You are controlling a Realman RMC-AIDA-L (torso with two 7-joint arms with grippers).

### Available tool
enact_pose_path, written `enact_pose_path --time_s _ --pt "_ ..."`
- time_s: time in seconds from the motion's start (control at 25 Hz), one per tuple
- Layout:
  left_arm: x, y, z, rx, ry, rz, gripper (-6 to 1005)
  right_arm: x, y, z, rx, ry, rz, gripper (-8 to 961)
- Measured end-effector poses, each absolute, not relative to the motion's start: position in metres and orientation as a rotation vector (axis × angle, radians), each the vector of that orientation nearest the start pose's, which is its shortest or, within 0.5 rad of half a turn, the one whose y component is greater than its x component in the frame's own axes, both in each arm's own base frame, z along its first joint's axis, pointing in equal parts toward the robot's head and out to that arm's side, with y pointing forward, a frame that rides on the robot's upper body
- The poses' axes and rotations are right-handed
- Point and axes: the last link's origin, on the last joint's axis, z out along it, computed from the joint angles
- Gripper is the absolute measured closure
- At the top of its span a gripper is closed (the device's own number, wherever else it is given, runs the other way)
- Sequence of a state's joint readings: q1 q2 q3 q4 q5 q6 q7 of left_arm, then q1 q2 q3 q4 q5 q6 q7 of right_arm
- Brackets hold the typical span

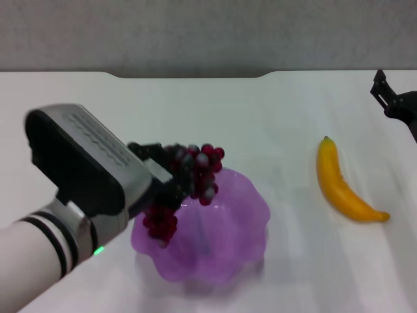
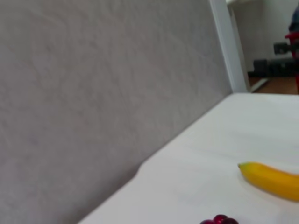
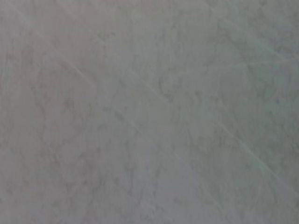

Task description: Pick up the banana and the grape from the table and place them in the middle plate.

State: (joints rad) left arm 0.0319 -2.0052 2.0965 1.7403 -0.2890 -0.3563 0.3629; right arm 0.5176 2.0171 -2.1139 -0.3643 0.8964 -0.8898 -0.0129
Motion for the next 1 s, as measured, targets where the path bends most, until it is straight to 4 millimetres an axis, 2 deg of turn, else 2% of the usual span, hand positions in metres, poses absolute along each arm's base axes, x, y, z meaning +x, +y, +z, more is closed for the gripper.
enact_pose_path --time_s 0.28,0.72,1.0 --pt "-0.158 0.293 -0.050 -2.277 -0.341 -0.236 751 0.302 0.393 0.007 -1.525 0.583 0.642 62" --pt "-0.163 0.300 -0.059 -2.292 -0.358 -0.216 765 0.301 0.393 0.007 -1.527 0.579 0.643 61" --pt "-0.161 0.303 -0.059 -2.283 -0.350 -0.224 541 0.301 0.393 0.007 -1.526 0.581 0.645 61"
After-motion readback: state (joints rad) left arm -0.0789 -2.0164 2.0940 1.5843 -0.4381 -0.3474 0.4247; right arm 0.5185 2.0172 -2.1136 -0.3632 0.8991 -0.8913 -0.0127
